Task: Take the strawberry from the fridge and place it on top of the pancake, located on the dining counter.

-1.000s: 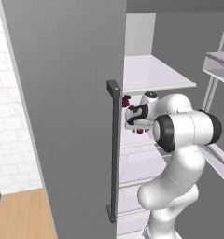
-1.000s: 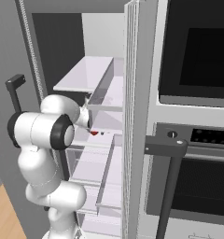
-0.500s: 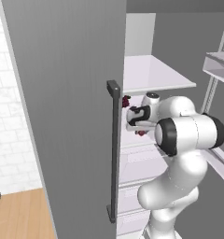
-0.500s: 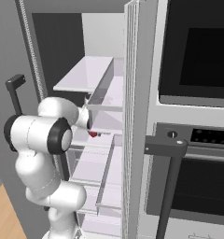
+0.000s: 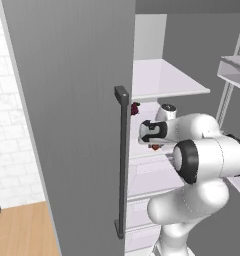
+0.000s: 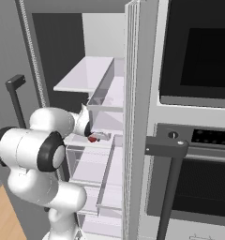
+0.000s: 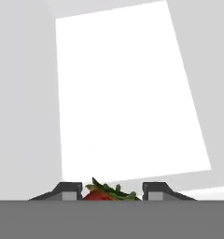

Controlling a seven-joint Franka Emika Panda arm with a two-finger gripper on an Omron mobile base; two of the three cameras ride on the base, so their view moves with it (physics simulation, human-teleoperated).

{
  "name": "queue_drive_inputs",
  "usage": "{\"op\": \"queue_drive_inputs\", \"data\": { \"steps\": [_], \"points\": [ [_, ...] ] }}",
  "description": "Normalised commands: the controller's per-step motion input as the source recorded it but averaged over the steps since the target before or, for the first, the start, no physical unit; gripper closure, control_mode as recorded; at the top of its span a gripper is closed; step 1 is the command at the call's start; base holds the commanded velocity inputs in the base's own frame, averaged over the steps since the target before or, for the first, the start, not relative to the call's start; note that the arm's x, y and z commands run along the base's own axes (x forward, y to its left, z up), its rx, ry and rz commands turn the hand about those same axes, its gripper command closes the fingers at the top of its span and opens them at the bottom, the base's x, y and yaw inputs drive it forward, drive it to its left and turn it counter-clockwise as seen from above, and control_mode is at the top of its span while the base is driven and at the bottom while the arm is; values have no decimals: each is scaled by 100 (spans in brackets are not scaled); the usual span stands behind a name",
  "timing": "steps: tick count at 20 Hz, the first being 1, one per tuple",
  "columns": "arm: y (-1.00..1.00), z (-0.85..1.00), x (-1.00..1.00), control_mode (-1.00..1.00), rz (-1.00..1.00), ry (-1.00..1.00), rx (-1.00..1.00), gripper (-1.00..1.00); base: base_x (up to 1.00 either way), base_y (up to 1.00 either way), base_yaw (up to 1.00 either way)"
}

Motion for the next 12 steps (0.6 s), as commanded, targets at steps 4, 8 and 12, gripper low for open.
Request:
{"op": "queue_drive_inputs", "data": {
  "steps": [4, 8, 12],
  "points": [
    [-11, 12, -59, -100, -9, -9, 0, 100, 0, 0, 0],
    [-3, 28, -65, -100, -10, -7, -1, 100, 0, 0, 0],
    [0, 38, -51, -100, -8, -1, -3, 100, 0, 0, 0]
  ]
}}
